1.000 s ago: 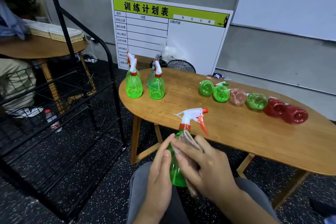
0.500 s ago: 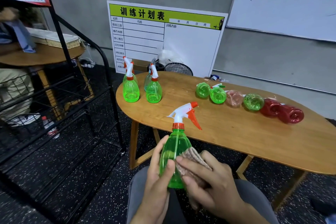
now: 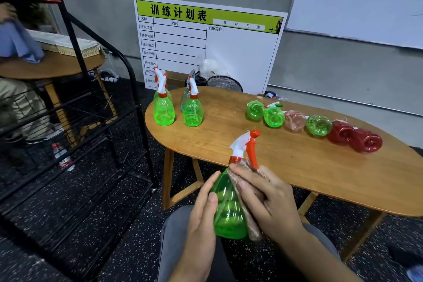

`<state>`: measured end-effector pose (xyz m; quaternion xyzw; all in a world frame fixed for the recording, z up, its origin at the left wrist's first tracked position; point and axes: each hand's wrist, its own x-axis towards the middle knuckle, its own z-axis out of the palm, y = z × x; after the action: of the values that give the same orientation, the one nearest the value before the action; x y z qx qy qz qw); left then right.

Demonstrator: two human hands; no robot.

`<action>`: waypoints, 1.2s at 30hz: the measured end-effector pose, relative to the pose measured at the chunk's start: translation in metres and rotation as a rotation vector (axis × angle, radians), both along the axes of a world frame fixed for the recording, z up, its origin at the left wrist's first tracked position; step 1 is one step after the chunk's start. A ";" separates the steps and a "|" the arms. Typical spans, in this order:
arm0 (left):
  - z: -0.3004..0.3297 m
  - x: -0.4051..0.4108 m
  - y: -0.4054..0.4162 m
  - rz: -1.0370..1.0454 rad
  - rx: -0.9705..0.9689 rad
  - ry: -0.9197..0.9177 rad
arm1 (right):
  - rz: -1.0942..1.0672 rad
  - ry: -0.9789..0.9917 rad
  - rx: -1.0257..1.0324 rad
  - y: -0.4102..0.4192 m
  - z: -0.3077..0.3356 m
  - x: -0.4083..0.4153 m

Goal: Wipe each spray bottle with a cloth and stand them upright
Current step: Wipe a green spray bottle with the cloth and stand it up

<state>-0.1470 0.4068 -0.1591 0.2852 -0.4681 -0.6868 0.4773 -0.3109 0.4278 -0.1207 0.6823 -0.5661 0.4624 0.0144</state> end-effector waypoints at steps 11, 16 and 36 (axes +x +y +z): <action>0.012 0.005 0.001 0.034 0.024 0.025 | 0.229 0.590 -0.148 0.023 -0.017 0.013; 0.012 0.000 0.000 0.037 0.021 0.001 | 0.091 0.383 -0.146 0.006 -0.003 0.005; 0.007 0.001 0.000 0.069 0.055 0.005 | -0.016 0.273 -0.101 -0.006 0.010 0.009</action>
<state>-0.1458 0.4068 -0.1517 0.3126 -0.4375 -0.6832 0.4941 -0.3021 0.4214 -0.1107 0.7327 -0.5403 0.3930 0.1292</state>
